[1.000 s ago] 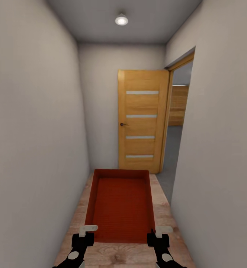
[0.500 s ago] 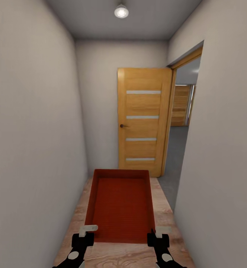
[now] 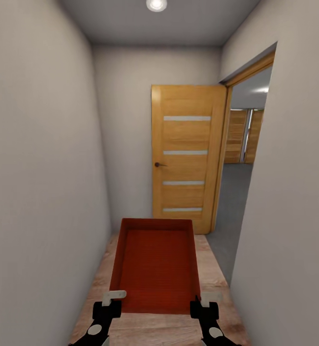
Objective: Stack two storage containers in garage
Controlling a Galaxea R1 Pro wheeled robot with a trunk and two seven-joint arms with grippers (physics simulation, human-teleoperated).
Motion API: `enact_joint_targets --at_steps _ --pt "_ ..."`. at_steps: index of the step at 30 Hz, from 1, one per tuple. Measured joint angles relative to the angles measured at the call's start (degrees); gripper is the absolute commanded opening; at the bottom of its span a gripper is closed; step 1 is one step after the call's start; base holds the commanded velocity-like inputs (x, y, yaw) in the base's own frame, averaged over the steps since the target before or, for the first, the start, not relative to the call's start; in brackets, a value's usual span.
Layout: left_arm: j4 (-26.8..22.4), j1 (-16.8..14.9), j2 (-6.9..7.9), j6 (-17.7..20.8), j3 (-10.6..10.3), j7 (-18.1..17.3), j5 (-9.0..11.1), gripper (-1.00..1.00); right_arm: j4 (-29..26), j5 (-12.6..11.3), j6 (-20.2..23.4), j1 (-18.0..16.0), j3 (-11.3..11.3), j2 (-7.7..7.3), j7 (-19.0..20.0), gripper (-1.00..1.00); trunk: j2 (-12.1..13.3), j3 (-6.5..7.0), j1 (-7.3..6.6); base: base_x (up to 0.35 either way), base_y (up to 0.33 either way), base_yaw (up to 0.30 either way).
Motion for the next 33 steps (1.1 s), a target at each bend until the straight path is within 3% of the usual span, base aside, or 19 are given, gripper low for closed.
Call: enact_joint_targets --at_steps 33 --pt "0.0 0.0 0.0 0.0 0.0 0.0 -0.1 -1.0 0.1 -0.1 -0.1 0.0 0.0 0.0 0.0 -1.0 0.0 0.0 0.0 0.322 0.0 0.0"
